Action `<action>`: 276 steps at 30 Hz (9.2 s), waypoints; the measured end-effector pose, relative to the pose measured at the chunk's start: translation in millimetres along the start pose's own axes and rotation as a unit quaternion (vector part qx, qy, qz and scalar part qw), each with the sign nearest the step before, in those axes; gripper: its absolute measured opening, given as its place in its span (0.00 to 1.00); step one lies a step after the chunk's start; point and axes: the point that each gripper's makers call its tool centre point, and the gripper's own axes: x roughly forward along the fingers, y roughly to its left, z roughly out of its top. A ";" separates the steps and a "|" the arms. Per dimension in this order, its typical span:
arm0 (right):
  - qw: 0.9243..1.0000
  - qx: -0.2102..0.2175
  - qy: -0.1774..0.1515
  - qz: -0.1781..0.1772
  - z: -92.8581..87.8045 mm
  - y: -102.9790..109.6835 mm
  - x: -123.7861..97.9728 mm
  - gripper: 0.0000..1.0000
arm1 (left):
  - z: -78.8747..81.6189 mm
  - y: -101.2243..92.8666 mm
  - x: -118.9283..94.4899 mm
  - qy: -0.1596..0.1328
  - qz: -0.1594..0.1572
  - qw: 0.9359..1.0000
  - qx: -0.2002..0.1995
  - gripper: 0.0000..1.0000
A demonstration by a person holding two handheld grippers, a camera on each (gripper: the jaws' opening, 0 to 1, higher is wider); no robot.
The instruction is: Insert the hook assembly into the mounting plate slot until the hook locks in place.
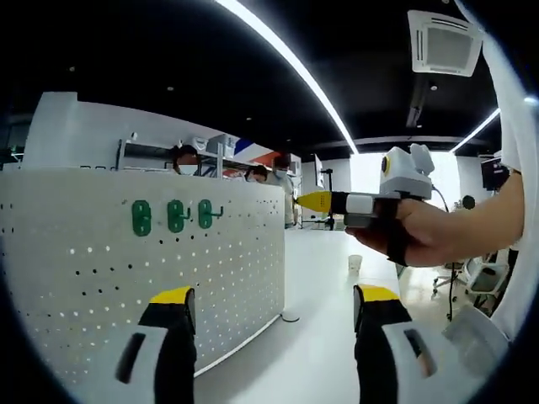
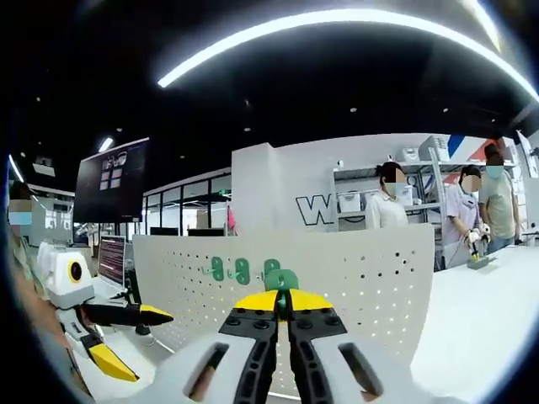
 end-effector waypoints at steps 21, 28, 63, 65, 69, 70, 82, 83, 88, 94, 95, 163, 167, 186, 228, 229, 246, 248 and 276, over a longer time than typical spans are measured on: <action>1.000 -0.010 -0.009 -0.008 0.1 -6.8 31.4 0.01 | -7.7 25.4 -55.0 -0.002 0.064 0.998 -0.012 0.77; 1.000 -0.006 -0.015 -0.016 2.1 -10.9 44.5 0.01 | -4.3 33.2 -69.3 -0.004 0.082 0.997 -0.014 0.77; 0.998 -0.016 -0.032 -0.042 -4.1 -29.3 82.7 0.01 | -9.2 46.6 -103.2 0.006 0.124 0.992 -0.025 0.76; 0.998 -0.016 -0.033 -0.042 -4.9 -28.9 83.6 0.01 | -8.5 47.0 -104.9 0.005 0.127 0.992 -0.022 0.75; 0.998 -0.017 -0.032 -0.043 -9.6 -30.7 88.4 0.01 | -6.6 47.6 -107.2 0.003 0.128 0.992 -0.020 0.75; 0.998 -0.017 -0.031 -0.044 -9.4 -30.2 88.8 0.01 | -6.7 48.5 -108.1 0.004 0.130 0.991 -0.018 0.75; 0.999 -0.018 -0.031 -0.041 -10.6 -32.3 100.0 0.01 | -12.6 57.4 -118.4 0.014 0.144 0.989 -0.024 0.76; 0.999 -0.018 -0.031 -0.040 -10.9 -31.9 100.2 0.01 | -12.7 57.7 -118.3 0.015 0.145 0.989 -0.023 0.76; 0.999 -0.015 -0.027 -0.042 -16.4 -31.5 103.3 0.01 | -13.8 60.2 -118.6 0.018 0.145 0.989 -0.021 0.76; 0.999 -0.012 -0.024 -0.047 -19.8 -34.6 105.6 0.01 | -18.7 63.5 -121.7 0.025 0.148 0.988 -0.025 0.76; 0.998 -0.013 -0.023 -0.048 -20.5 -35.1 105.6 0.01 | -19.7 64.0 -122.2 0.026 0.149 0.988 -0.026 0.76; 0.999 0.035 0.010 -0.031 -40.5 -20.4 80.3 0.21 | -29.5 62.9 -118.2 0.023 0.140 0.989 -0.044 0.74; 0.999 0.032 0.008 -0.016 -38.5 -15.3 73.5 0.22 | -28.4 62.5 -116.6 0.021 0.137 0.989 -0.042 0.74; 0.997 0.069 0.017 0.038 -46.8 2.5 58.7 0.29 | -26.6 60.6 -115.9 0.016 0.133 0.990 -0.040 0.74; 0.996 0.016 0.045 0.071 -68.5 15.0 -17.1 0.43 | -33.5 57.8 -113.2 0.014 0.133 0.990 -0.035 0.74; 0.996 0.013 0.046 0.071 -69.1 15.3 -17.7 0.43 | -34.5 57.4 -113.8 0.016 0.132 0.991 -0.033 0.74; 0.996 0.009 0.054 0.073 -79.1 20.6 -42.0 0.45 | -42.7 55.6 -115.6 0.027 0.131 0.991 -0.028 0.76; 0.996 0.008 0.056 0.072 -80.4 20.4 -44.8 0.46 | -43.6 56.4 -116.5 0.028 0.133 0.990 -0.028 0.76; 0.995 0.022 0.076 0.064 -99.9 17.9 -87.6 0.54 | -52.2 52.6 -138.3 0.027 0.151 0.988 -0.033 0.78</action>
